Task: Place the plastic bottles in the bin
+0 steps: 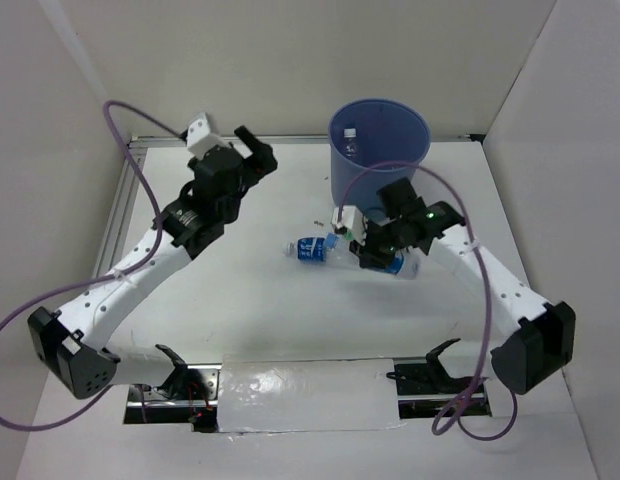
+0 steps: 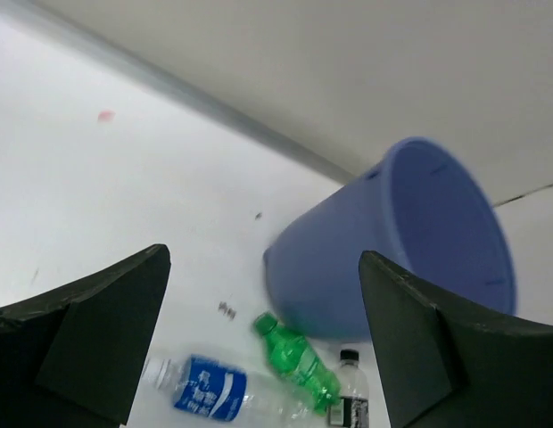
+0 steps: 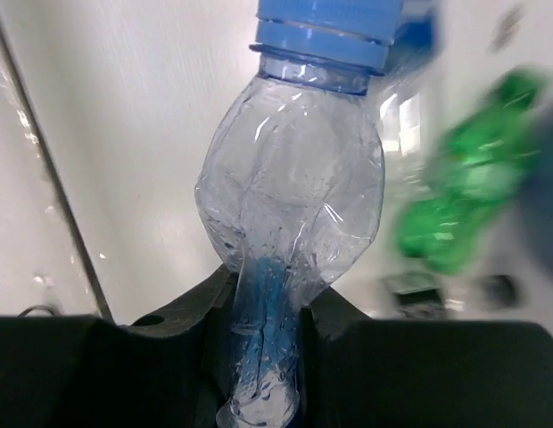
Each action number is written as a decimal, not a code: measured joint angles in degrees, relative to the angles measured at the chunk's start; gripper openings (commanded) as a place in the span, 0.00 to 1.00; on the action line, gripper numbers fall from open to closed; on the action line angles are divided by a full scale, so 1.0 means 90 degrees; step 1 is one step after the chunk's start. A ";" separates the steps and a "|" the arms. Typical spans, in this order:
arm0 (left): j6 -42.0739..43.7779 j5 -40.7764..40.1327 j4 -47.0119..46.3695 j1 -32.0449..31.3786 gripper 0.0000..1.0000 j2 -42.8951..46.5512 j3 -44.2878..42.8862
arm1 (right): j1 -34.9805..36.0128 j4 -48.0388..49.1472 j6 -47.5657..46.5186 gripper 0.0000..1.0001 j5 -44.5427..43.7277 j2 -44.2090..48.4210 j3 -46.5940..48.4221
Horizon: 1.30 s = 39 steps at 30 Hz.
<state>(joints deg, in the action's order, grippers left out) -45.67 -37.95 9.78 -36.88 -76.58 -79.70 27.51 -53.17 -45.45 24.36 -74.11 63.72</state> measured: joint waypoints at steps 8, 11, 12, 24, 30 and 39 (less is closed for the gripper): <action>-0.2358 0.1617 0.0884 0.0005 1.00 -0.0488 0.2038 | -0.0277 0.0056 -0.0124 0.04 0.0755 0.0192 0.3111; -0.3106 0.2234 0.1018 -0.0197 1.00 -0.1054 0.2191 | -0.0500 0.1268 0.0381 0.10 0.0653 0.0301 0.3070; -0.3308 0.2390 0.1003 -0.0253 1.00 -0.1168 0.2193 | -0.0573 0.1700 0.0522 0.12 0.0554 0.0267 0.3048; -0.4833 0.2841 0.0486 -0.0471 1.00 -0.2259 0.1598 | -0.1719 0.4328 0.1627 1.00 0.0170 -0.2487 0.3585; -0.4996 0.2892 0.0595 -0.0478 1.00 -0.3288 0.0840 | -0.2589 0.3830 0.2540 1.00 0.0894 -0.3225 0.4527; -0.4864 0.2919 0.0996 -0.0491 0.53 -0.4716 -0.0755 | -0.3631 0.3133 0.2688 1.00 0.2108 -0.0233 0.1537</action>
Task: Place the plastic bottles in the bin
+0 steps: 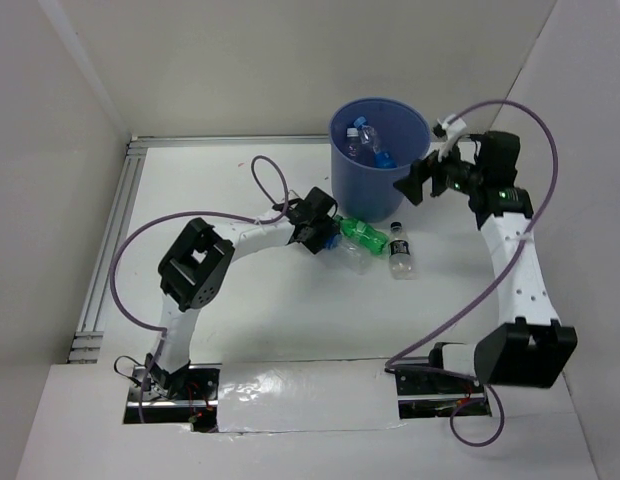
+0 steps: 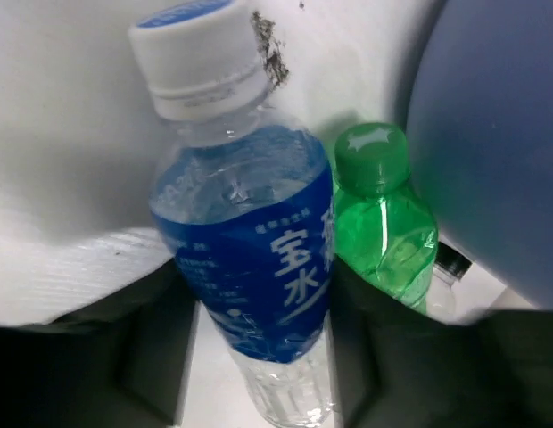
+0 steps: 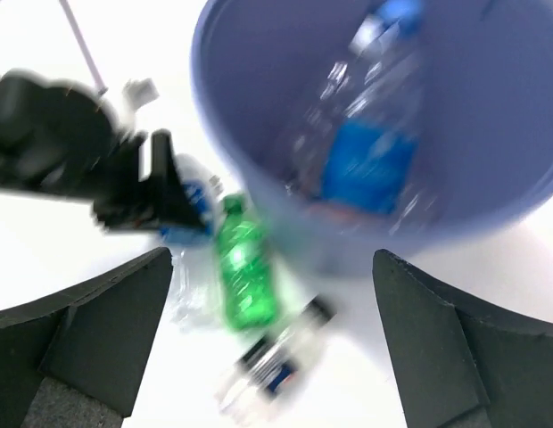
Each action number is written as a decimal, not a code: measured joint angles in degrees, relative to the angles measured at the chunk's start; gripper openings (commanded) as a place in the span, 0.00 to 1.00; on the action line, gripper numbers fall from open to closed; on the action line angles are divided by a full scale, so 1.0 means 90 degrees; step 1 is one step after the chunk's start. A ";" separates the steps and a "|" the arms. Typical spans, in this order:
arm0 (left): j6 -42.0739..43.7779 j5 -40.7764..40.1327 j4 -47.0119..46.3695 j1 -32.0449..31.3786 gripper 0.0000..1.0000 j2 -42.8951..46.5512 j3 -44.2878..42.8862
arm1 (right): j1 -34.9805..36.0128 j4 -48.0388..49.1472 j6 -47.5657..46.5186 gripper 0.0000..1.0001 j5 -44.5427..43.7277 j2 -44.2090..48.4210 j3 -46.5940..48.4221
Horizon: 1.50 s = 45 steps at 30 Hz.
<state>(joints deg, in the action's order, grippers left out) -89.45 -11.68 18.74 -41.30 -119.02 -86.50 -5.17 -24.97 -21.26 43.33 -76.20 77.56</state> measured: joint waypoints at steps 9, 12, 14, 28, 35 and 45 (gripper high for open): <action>0.0767 -0.0299 -0.0299 -0.0270 0.05 0.1375 0.1642 | -0.1090 -0.0981 0.0209 0.95 0.0289 0.0979 -0.1683; 0.1460 -0.0702 -0.0236 -0.0476 0.03 0.2540 0.2242 | -0.1350 -0.1098 0.0316 0.94 0.0296 0.0979 -0.1972; 0.1936 -0.0913 -0.0376 -0.0576 0.03 0.3269 0.2273 | -0.1445 -0.1146 0.0398 0.94 0.0311 0.0918 -0.2200; 0.4534 -0.2025 -0.2705 -0.0585 0.30 0.1554 -0.2657 | -0.1695 -0.1146 0.0653 0.99 0.0500 -0.1396 -0.2630; 0.5455 -0.2334 -0.1812 -0.0534 1.00 -0.1073 -0.5722 | -0.1474 -0.0901 0.0874 0.99 0.0359 -0.2446 -0.2548; 0.5945 -0.2118 -0.1630 -0.0427 1.00 0.0187 -0.3456 | -0.0814 -0.0352 0.1479 0.38 0.0090 -0.2766 -0.2436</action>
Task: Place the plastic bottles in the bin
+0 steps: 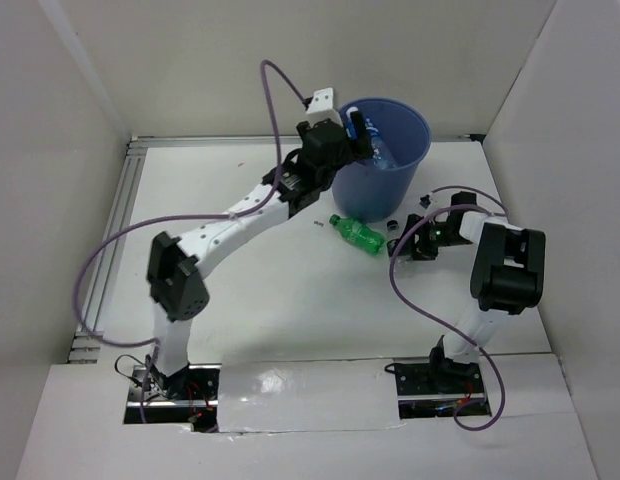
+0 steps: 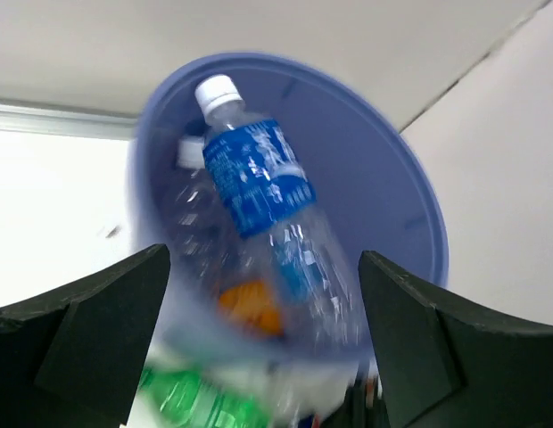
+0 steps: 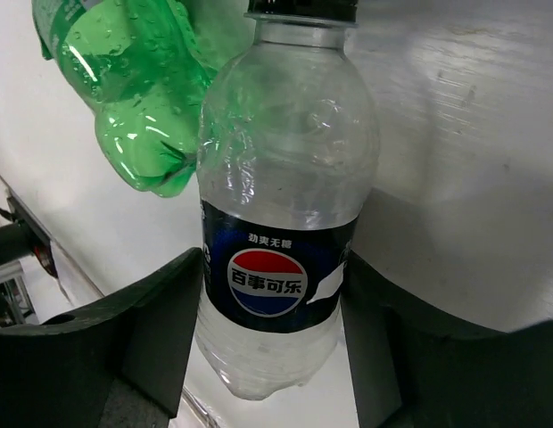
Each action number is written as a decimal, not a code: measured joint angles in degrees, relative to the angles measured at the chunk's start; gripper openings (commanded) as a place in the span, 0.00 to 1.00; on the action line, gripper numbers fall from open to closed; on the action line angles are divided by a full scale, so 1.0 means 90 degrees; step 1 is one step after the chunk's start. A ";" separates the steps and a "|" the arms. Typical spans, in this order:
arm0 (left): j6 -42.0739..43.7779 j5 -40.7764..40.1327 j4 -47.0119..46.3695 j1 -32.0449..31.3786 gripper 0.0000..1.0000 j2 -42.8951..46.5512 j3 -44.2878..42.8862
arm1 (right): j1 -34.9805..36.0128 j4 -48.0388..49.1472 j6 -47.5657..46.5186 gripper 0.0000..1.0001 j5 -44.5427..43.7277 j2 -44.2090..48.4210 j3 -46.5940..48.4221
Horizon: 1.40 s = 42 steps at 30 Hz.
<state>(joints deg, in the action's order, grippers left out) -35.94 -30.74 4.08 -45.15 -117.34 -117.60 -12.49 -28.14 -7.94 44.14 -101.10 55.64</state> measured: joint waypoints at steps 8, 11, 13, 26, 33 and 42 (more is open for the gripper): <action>-0.0979 0.0002 -0.0102 -0.0483 1.00 0.3793 0.4034 | -0.1056 -0.1188 -0.1302 0.18 0.0262 0.0452 0.0313; -0.1926 0.0185 -0.0083 -0.0362 1.00 0.4119 0.4918 | -0.1746 -0.2137 -0.2463 0.16 0.0634 0.1336 0.0979; -0.2562 0.0459 0.0056 -0.0194 1.00 0.3825 0.5297 | -0.2086 -0.2688 -0.3422 0.16 0.0993 0.2006 0.1727; -0.4391 0.2348 -0.0233 0.0168 1.00 0.0896 0.4680 | -0.0546 -0.0231 -0.2540 0.47 0.2302 0.2341 0.4235; -0.4930 0.2577 -0.0580 0.0129 1.00 0.0573 0.4284 | 0.0403 0.0187 -0.1940 0.90 0.1537 0.0189 0.4983; -0.5642 0.2421 -0.0279 -0.0073 1.00 0.0051 0.3905 | 0.0549 0.0396 -0.1275 1.00 0.1246 -0.0063 0.5020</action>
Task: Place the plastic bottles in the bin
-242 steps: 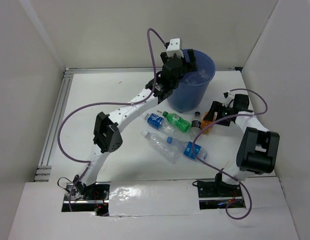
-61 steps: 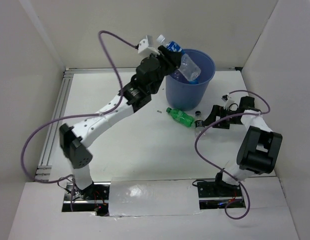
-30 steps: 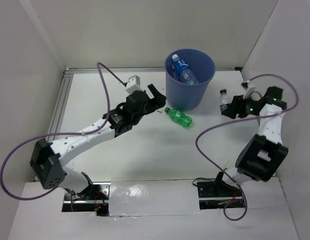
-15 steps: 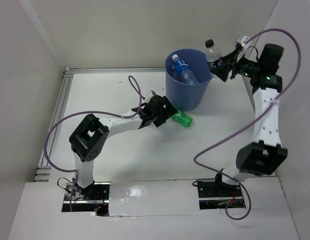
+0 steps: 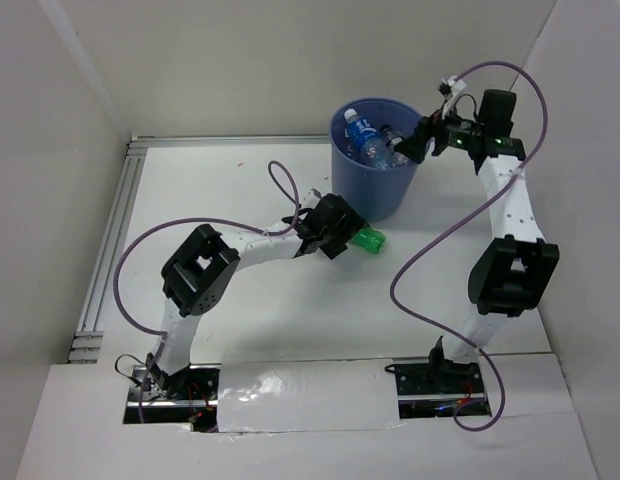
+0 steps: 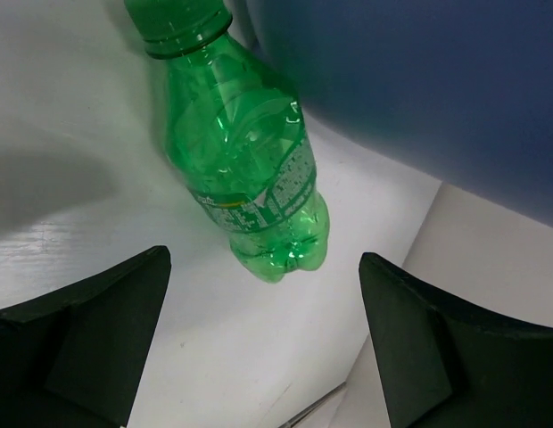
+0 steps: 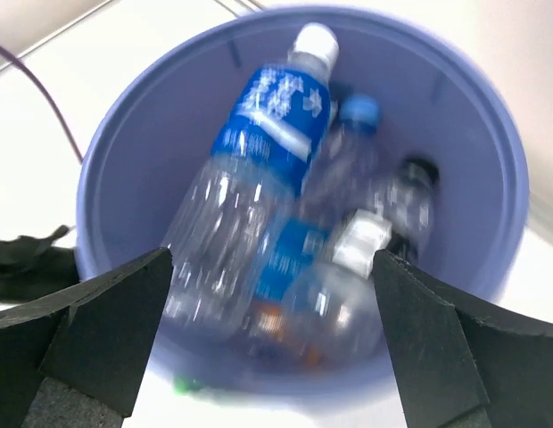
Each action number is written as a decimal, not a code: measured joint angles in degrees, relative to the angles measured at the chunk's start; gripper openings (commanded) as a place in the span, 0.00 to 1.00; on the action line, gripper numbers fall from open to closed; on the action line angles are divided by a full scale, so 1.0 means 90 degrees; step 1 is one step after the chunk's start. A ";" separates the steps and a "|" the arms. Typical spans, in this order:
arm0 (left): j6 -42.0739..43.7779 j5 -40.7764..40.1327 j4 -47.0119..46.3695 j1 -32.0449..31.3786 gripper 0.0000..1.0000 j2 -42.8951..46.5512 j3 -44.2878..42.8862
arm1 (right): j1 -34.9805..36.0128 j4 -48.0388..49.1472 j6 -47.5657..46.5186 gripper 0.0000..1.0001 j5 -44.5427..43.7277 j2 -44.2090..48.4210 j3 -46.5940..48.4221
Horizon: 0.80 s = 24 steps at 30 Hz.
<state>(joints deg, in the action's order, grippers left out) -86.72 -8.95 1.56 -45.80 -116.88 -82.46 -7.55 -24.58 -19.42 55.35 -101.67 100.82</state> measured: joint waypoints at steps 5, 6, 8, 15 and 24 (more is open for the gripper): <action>-0.0308 -0.0168 0.0148 -0.0117 1.00 -0.0537 -0.0478 | -0.0578 0.0134 0.0226 1.00 0.0160 0.1146 -0.1336; -0.0396 -0.0221 0.0170 -0.0134 1.00 -0.0646 -0.0595 | -0.0714 0.0158 0.0223 1.00 0.0199 0.1394 -0.1639; -0.0454 -0.0328 0.0204 -0.0170 1.00 -0.0869 -0.0838 | -0.0952 0.0131 0.0211 1.00 0.0299 0.1841 -0.2193; -0.0714 -0.0670 0.0500 -0.0272 0.29 -0.1406 -0.1549 | -0.1596 -0.0073 -0.0068 1.00 0.0702 0.2395 -0.3359; 0.0527 -0.0593 -0.0442 -0.0299 0.09 0.0709 0.1409 | -0.2171 -0.1608 -0.1729 1.00 0.0952 0.2346 -0.3672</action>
<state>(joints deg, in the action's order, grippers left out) -81.97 -14.28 -2.42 -48.49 -110.50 -69.78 -27.09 -39.05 -34.98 63.92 -80.55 67.77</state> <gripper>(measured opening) 0.539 0.999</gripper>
